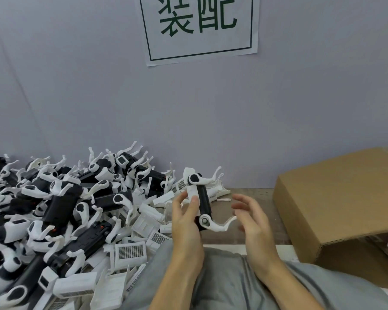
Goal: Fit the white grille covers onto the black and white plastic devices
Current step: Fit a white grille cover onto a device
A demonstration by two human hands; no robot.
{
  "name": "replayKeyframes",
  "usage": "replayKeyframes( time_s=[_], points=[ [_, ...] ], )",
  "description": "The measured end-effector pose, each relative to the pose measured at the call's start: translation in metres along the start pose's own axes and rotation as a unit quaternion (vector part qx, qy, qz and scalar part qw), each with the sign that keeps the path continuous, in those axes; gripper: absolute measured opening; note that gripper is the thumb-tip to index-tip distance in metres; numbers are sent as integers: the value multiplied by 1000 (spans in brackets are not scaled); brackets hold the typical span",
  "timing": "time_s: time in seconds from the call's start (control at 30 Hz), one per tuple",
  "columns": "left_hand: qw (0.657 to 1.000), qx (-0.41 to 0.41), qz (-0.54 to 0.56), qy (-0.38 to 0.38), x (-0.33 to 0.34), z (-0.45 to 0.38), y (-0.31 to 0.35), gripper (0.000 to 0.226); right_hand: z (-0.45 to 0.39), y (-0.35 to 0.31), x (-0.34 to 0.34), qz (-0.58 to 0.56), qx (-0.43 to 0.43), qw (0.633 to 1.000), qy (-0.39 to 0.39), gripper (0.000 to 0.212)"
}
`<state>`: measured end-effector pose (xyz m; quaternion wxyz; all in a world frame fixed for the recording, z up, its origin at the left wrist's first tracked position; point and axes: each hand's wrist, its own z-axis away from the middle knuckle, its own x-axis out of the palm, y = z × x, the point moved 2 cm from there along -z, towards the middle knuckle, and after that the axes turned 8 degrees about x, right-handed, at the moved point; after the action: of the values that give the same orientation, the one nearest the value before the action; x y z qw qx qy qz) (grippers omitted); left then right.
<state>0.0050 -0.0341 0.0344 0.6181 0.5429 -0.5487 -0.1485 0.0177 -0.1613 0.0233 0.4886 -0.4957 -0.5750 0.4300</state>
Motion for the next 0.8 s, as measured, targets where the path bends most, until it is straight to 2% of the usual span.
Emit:
replayKeyframes(
  time_s=[0.1,0.2,0.27,0.3,0.37,0.5,0.67,0.73,0.8],
  points=[
    [991,75,-115,8,1,1,3,26,8,-8,4,142,-140,980,27,24],
    [986,106,-128,-14,5,5,3,25,10,-7,12,227,-159,961,-18,24],
    [989,97,-102,-35,8,6,7,19,9,-6,13,206,-140,968,-43,26],
    [990,93,-90,-51,10,7,7,23,8,-6,12,181,-124,975,-46,27],
    [989,87,-87,-83,14,8,7,28,5,-6,9,133,-92,986,-35,28],
    [986,79,-103,-106,16,8,2,20,-1,-3,3,37,-42,998,-8,17],
    [984,85,-148,-42,10,3,1,9,-2,-2,-1,-123,27,991,-43,16],
    [989,67,-134,10,5,0,2,13,-2,-3,-3,-100,0,993,-62,8],
    [997,33,-72,20,0,-4,6,26,-1,-3,-4,-18,-55,995,-87,23]
  ],
)
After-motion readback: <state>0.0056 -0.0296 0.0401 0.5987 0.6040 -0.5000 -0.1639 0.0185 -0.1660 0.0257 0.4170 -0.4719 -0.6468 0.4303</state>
